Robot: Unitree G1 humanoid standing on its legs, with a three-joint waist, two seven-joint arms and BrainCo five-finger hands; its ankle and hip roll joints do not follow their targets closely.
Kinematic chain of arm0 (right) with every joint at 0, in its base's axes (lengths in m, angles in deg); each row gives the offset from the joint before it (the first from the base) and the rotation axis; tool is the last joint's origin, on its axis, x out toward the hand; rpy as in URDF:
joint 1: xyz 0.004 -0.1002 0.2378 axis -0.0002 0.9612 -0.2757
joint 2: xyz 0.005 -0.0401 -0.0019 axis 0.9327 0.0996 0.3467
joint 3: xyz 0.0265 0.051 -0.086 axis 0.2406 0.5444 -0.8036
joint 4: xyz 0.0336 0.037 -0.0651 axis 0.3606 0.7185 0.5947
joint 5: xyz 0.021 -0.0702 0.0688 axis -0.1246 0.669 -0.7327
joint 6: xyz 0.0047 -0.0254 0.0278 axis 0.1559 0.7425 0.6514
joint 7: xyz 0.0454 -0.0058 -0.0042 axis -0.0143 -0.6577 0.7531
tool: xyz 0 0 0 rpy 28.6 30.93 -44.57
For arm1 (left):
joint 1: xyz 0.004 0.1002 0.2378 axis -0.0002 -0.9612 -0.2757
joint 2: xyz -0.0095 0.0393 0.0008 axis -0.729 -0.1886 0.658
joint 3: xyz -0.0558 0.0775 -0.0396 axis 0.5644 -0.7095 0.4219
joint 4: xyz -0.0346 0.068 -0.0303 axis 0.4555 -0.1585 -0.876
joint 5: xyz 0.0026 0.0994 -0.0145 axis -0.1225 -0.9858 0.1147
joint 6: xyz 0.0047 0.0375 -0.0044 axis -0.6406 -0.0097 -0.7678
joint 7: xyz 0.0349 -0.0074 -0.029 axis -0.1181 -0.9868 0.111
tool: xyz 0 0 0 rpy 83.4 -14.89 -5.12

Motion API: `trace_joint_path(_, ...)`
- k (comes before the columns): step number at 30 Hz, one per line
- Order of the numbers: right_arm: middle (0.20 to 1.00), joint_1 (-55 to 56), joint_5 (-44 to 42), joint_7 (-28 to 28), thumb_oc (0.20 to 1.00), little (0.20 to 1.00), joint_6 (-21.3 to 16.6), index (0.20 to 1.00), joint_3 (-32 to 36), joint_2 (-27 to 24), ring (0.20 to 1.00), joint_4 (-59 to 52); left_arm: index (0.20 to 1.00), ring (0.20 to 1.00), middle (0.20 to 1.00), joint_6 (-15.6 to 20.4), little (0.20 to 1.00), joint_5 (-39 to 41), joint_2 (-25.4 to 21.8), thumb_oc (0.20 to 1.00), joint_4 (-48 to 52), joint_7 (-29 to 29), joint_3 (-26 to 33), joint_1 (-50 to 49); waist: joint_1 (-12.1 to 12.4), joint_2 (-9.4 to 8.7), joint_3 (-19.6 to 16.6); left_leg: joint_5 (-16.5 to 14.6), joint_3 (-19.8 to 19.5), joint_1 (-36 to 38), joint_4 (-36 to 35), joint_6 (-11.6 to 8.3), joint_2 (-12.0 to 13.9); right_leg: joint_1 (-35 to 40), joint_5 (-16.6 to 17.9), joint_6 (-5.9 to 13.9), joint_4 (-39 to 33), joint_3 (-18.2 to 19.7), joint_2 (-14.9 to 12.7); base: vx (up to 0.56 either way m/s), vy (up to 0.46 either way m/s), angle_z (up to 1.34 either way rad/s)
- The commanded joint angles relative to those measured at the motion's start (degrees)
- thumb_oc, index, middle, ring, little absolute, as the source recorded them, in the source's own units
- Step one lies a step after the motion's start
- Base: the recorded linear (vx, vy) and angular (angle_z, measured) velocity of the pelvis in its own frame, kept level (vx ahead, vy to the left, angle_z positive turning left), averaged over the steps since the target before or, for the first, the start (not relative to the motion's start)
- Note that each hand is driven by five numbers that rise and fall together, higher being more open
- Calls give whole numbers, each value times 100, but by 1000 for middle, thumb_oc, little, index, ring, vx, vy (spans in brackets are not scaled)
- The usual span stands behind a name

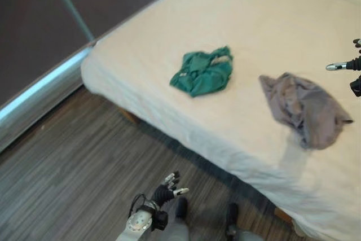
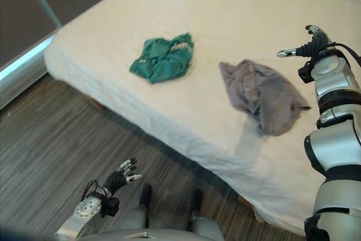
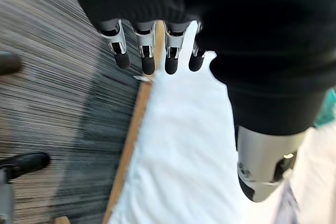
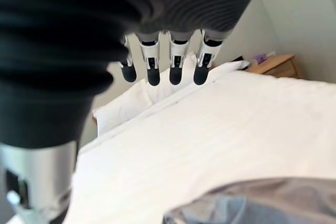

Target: Pick up bed clothes into laundry basket.

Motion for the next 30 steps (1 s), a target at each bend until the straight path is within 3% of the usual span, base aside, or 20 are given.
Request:
trace_joint_path(1, 1000, -481, 347, -288, 1000, 1000, 101, 1000, -272, -188, 1000, 287, 1000, 1000, 1000, 183, 1000, 126, -364, 1000, 616, 126, 131, 280, 58, -232, 598, 154, 38, -36, 56, 50, -434, -282, 213, 337, 85, -90, -274, -109, -58, 24)
trace_joint_path(6, 1000, -431, 653, -488, 1000, 1000, 243, 1000, -128, -160, 1000, 759, 1000, 1000, 1000, 169, 1000, 80, -377, 1000, 855, 287, 201, 328, 171, -14, 939, 264, -61, -492, 38, 20, -496, -735, 306, 339, 79, -81, -255, -107, -21, 13)
trace_joint_path(8, 1000, 8, 773, -446, 1000, 1000, 258, 1000, 165, -116, 1000, 880, 1000, 1000, 1000, 150, 1000, -7, -242, 1000, 844, 361, 139, 488, 183, 138, 1056, 311, -89, -714, 33, -8, -514, -939, 348, 335, 79, -52, -268, -43, 7, -1)
trace_joint_path(10, 1000, 357, 853, -408, 1000, 1000, 266, 1000, 269, 53, 1000, 913, 1000, 1000, 1000, 144, 1000, -23, -166, 1000, 784, 402, 136, 663, 179, 173, 1124, 320, -141, -733, 30, -21, -531, -974, 349, 326, 79, -10, -251, 3, 6, 9)
trace_joint_path(12, 200, 886, 938, -318, 200, 200, 235, 200, 406, 286, 200, 846, 1000, 1000, 1000, 144, 1000, -72, -128, 1000, 724, 437, 109, 894, 145, 204, 1129, 300, -109, -693, 30, -23, -546, -946, 340, 321, 83, 8, -255, 31, 34, 6)
trace_joint_path(15, 200, 1728, 1088, -305, 200, 200, 138, 200, 411, 757, 200, 320, 1000, 1000, 1000, 206, 1000, -113, -272, 1000, 1020, 520, 282, 1234, 25, 144, 1131, 235, -103, -580, 30, 4, -567, -867, 317, 296, 90, 118, -226, 29, 49, -9)
trace_joint_path(18, 200, 2403, 1228, -277, 200, 200, 98, 200, 476, 888, 200, -112, 1000, 1000, 1000, 255, 1000, -98, -479, 1000, 1361, 572, 535, 1396, -81, 91, 1111, 183, -90, -498, 30, 15, -580, -805, 287, 292, 94, 177, -220, 47, 55, -19)
trace_joint_path(21, 200, 3812, 1050, -86, 200, 200, 72, 200, 966, 1116, 200, -744, 1000, 1000, 1000, 302, 1000, -164, -1444, 1000, 2303, 541, 922, 2368, -357, 64, 1002, 31, -85, -320, 30, 34, -579, -693, 219, 307, 93, 236, -215, 55, 55, -21)
trace_joint_path(22, 200, 4397, 959, 31, 200, 200, 107, 200, 1169, 1225, 200, -958, 1000, 1000, 1000, 355, 1000, -326, -1896, 1000, 2561, 522, 804, 3039, -477, 29, 925, -8, -68, -243, 30, 42, -571, -620, 185, 310, 88, 257, -217, 48, 31, -9)
trace_joint_path(23, 200, 4408, 962, 31, 200, 200, 111, 200, 1189, 1226, 200, -968, 1000, 1000, 1000, 358, 1000, -325, -1900, 1000, 2552, 525, 786, 3060, -470, 18, 925, 22, -70, -263, 30, 44, -583, -635, 209, 310, 82, 256, -229, 36, 12, -7)
trace_joint_path(26, 200, 5221, 796, 211, 200, 200, 125, 200, 1368, 1472, 200, -1065, 1000, 1000, 1000, 399, 1000, -1002, -2482, 1000, 2278, 512, 109, 4663, -734, -62, 787, -78, -54, -133, 30, 50, -554, -546, 140, 337, 84, 299, -214, 49, 2, 0)
trace_joint_path(29, 200, 5600, 735, 295, 200, 200, 156, 200, 1488, 1613, 200, -1240, 1000, 1000, 1000, 338, 1000, -1465, -2529, 1000, 1970, 550, -312, 5468, -816, -143, 712, -73, -56, -116, 30, 66, -559, -556, 160, 353, 79, 334, -218, 15, -17, -2)
trace_joint_path(30, 200, 5768, 669, 300, 200, 200, 138, 200, 1557, 1686, 200, -1339, 1000, 1000, 1000, 218, 1000, -1960, -2581, 1000, 1679, 632, -569, 6015, -861, -164, 682, -89, -53, -86, 30, 73, -556, -545, 163, 360, 80, 358, -210, 18, -10, -13)
